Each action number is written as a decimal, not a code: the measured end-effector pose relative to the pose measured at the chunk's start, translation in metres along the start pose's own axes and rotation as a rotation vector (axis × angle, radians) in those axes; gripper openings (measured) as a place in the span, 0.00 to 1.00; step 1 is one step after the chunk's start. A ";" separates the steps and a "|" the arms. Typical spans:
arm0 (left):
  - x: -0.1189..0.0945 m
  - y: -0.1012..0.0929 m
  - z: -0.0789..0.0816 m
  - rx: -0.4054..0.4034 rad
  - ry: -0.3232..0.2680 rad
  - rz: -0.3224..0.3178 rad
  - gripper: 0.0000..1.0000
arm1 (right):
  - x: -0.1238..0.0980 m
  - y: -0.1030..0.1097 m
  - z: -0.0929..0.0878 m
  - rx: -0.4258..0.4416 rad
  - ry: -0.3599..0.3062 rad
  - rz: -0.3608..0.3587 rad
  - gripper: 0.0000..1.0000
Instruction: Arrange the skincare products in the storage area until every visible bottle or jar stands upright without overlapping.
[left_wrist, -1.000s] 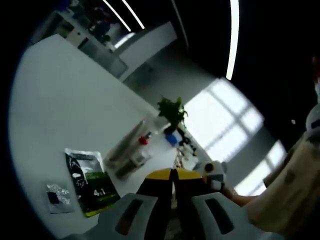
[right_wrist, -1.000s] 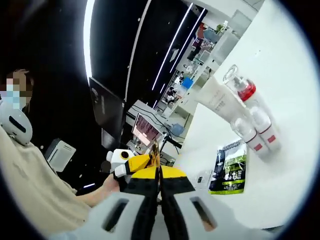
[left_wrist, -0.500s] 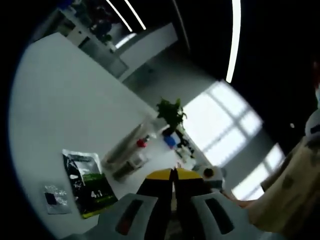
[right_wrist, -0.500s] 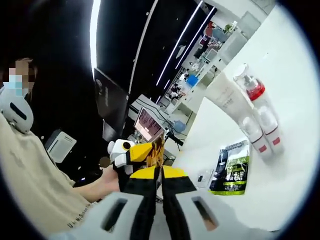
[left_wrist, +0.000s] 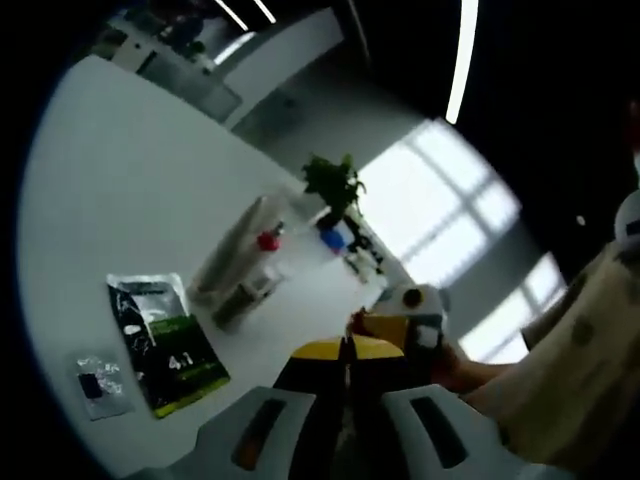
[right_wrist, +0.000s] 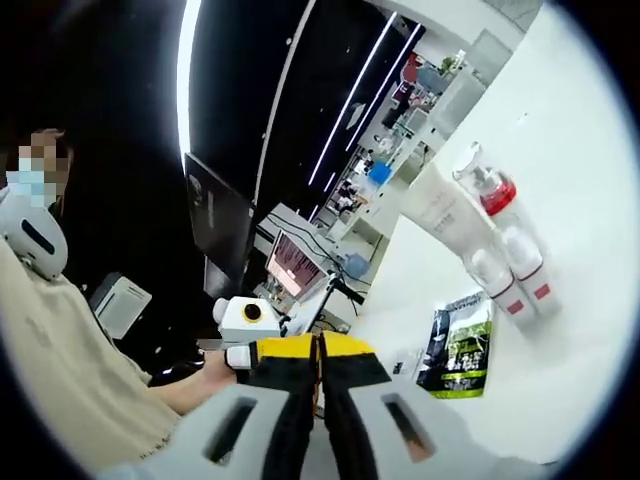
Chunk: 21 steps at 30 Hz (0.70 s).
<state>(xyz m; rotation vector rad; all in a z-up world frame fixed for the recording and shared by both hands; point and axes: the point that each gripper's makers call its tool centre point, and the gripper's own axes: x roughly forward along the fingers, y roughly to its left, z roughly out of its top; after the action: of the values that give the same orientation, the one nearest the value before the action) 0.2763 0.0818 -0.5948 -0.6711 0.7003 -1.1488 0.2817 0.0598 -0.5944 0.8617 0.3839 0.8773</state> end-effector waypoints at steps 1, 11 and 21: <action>0.000 0.001 0.000 0.008 -0.003 0.001 0.00 | 0.000 0.000 0.000 0.001 -0.001 0.001 0.01; 0.003 0.006 -0.022 -0.019 0.026 -0.001 0.03 | 0.000 -0.005 0.007 0.047 -0.056 -0.028 0.01; 0.003 0.008 -0.031 -0.027 0.037 0.012 0.03 | 0.002 -0.012 0.005 0.043 -0.048 -0.068 0.01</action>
<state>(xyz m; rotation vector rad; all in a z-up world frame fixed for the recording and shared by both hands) 0.2576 0.0777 -0.6203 -0.6690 0.7511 -1.1454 0.2920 0.0545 -0.6009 0.9031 0.3894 0.7868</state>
